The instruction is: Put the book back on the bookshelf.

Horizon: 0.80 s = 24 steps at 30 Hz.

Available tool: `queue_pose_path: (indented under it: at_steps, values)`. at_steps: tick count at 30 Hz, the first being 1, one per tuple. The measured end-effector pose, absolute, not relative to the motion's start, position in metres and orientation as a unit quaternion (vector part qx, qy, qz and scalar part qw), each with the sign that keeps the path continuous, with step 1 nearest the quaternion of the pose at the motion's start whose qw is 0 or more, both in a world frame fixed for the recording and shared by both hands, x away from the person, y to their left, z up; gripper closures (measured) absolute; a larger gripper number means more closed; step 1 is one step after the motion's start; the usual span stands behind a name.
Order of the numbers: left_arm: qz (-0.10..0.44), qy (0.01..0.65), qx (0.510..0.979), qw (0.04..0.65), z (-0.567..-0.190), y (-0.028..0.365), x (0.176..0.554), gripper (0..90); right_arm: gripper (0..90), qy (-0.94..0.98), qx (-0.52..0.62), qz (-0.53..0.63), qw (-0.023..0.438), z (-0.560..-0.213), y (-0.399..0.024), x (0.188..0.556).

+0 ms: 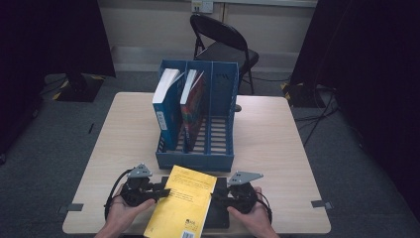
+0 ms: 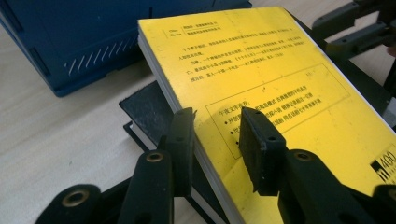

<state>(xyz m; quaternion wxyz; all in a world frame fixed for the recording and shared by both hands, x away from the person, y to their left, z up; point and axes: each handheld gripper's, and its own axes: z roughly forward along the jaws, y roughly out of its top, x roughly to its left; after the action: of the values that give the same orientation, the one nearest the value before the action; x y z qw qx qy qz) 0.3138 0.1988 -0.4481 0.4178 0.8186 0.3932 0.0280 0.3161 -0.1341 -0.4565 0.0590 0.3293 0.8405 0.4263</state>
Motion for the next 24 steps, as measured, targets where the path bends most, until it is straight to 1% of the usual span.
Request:
queue_pose_path:
  at_steps: [5,11,15,18,20,21,22,23,24]
  values:
    - [0.026,0.400,0.814,0.421,-0.449,0.202,0.307,64.3,66.5,0.840,0.332,0.424,0.069,-0.456,-0.129,0.324]
    - [0.028,0.399,0.820,0.409,-0.446,0.200,0.302,64.1,67.7,0.845,0.330,0.412,0.083,-0.454,-0.124,0.337]
    - [0.014,0.402,0.814,0.419,-0.448,0.206,0.304,64.9,67.7,0.841,0.335,0.416,0.085,-0.455,-0.120,0.345]
    - [0.001,0.407,0.810,0.422,-0.448,0.208,0.307,64.7,67.5,0.841,0.337,0.414,0.089,-0.456,-0.121,0.343]
    - [0.001,0.410,0.808,0.423,-0.448,0.207,0.308,61.7,67.2,0.842,0.336,0.413,0.087,-0.457,-0.122,0.342]
    - [0.017,0.422,0.809,0.408,-0.448,0.205,0.308,56.9,66.7,0.842,0.336,0.414,0.084,-0.457,-0.122,0.341]
    - [0.020,0.427,0.808,0.406,-0.449,0.205,0.309,47.4,65.8,0.842,0.337,0.412,0.082,-0.458,-0.122,0.340]
    - [0.011,0.429,0.805,0.410,-0.450,0.205,0.311,47.4,65.3,0.842,0.336,0.413,0.083,-0.458,-0.123,0.339]
    - [0.006,0.430,0.803,0.412,-0.450,0.205,0.312,49.7,64.9,0.843,0.335,0.413,0.083,-0.458,-0.123,0.338]
